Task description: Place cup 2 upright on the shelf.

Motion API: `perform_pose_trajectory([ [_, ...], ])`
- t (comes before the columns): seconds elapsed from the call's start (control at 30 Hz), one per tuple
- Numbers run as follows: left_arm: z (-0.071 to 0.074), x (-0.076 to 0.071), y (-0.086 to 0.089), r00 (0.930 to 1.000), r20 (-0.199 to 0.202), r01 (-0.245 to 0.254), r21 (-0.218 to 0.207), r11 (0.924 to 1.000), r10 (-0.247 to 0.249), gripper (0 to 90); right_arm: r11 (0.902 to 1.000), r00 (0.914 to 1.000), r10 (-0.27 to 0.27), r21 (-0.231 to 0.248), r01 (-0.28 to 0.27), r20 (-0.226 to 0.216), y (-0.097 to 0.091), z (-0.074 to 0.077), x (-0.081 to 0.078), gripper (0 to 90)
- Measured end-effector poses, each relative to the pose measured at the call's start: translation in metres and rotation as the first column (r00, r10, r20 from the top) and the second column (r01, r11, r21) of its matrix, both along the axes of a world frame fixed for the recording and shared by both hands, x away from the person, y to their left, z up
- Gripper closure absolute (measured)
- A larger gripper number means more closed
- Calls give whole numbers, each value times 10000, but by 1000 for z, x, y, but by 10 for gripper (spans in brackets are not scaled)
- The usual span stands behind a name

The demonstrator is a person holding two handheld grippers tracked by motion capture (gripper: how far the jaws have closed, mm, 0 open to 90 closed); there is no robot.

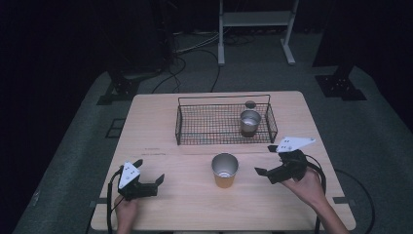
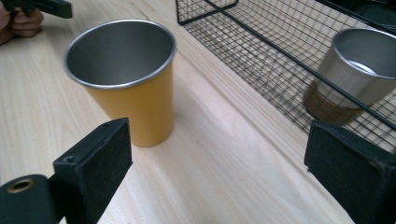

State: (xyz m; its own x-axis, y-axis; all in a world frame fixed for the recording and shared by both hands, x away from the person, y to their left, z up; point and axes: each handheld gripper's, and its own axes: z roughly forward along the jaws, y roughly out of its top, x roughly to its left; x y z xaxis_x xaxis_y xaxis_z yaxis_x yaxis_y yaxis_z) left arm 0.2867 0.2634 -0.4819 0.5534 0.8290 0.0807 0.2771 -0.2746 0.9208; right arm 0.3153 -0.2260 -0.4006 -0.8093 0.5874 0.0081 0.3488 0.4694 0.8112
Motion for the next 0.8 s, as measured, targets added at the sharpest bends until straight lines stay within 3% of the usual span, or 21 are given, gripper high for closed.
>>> perform_pose_trajectory([
  [0.8,0,0,0,10000,11,10,21,10000,-10,0,9957,9955,929,-78,-928,204,29,1,-27,61],
])
